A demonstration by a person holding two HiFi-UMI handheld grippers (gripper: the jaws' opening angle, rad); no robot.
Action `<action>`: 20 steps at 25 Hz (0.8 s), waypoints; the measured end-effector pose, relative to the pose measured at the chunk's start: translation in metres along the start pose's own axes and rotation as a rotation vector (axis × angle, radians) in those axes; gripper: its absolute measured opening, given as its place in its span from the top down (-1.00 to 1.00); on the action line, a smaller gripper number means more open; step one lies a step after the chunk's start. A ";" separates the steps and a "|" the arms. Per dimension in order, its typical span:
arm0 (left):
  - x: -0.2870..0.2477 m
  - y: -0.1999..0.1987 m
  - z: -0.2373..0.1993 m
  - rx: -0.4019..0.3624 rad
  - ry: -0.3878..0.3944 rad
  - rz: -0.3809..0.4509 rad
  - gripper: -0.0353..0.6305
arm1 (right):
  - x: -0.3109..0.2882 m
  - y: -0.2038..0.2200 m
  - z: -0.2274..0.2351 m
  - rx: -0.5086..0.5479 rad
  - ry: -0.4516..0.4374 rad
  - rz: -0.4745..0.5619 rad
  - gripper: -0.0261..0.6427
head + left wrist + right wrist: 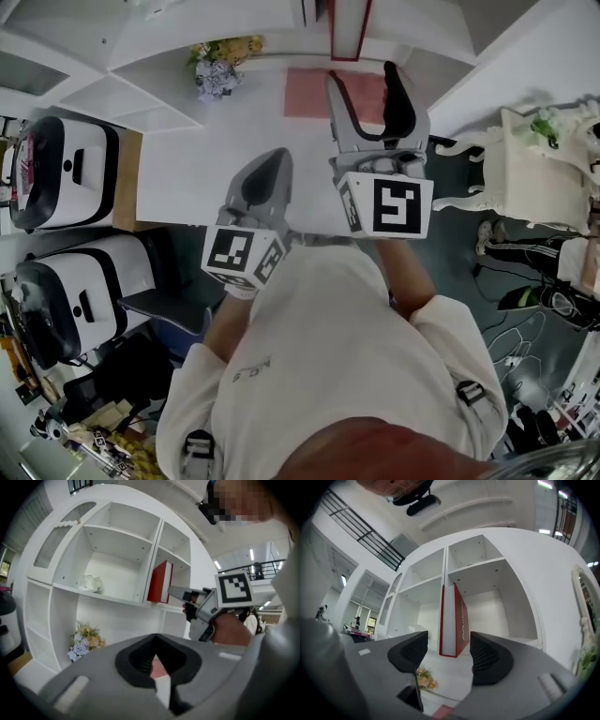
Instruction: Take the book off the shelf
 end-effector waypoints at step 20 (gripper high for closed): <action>0.005 0.009 -0.022 0.063 -0.016 -0.013 0.89 | -0.083 -0.007 0.013 0.144 0.116 -0.055 0.09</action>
Point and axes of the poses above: the fingertips, and each gripper's own axes: x backward along the fingers, z to its right, y out of its underside, the point moved 1 cm from there along x, backward along the fingers, and after that the axes turned 8 degrees about -x, right-handed, at the moved point
